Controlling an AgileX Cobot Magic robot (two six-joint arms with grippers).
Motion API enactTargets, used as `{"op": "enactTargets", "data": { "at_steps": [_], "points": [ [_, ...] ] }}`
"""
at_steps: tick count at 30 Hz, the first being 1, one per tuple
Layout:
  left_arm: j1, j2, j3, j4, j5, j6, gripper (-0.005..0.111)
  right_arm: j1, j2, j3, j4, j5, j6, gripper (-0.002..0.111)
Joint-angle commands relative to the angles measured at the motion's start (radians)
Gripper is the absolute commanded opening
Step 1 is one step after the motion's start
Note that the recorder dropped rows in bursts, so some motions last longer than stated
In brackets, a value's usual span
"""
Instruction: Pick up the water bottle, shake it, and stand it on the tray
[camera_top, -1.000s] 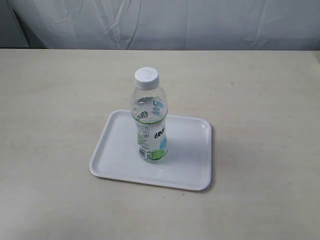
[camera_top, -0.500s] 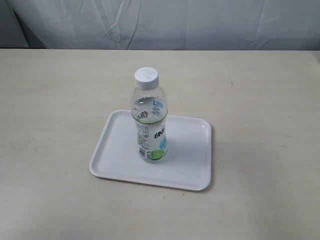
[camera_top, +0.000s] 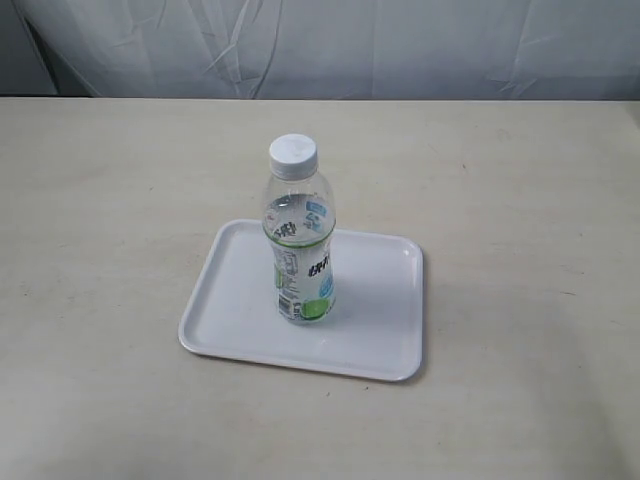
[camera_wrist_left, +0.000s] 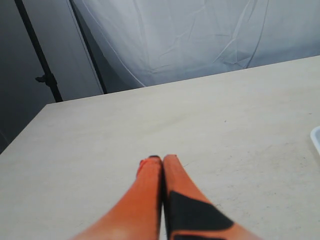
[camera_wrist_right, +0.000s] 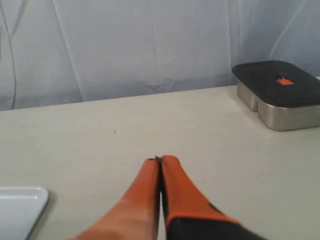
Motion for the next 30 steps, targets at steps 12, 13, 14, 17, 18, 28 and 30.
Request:
{"op": "enactTargets", "data": {
  "at_steps": [12,13,14,17,18,28,30],
  "points": [
    [0.000,-0.005,0.004,-0.003,0.002,-0.002,0.000,-0.016,-0.006,0.101,-0.002,-0.004,0.003,0.003],
    [0.000,-0.005,0.004,-0.003,0.002,-0.002,0.000,-0.016,-0.006,0.101,-0.002,-0.004,0.003,0.003],
    [0.000,-0.005,0.004,-0.003,0.002,-0.002,0.000,-0.016,-0.006,0.101,-0.002,-0.004,0.003,0.003],
    [0.000,-0.005,0.004,-0.003,0.002,-0.002,0.000,-0.016,-0.006,0.101,-0.002,-0.004,0.003,0.003],
    [0.000,-0.005,0.004,-0.003,0.002,-0.002,0.000,-0.016,-0.006,0.101,-0.002,-0.004,0.003,0.003],
    [0.000,-0.005,0.004,-0.003,0.002,-0.002,0.000,-0.016,-0.006,0.101,-0.002,-0.004,0.003,0.003],
    [0.000,-0.005,0.004,-0.003,0.002,-0.002,0.000,-0.016,-0.006,0.101,-0.002,-0.004,0.003,0.003]
  ]
}}
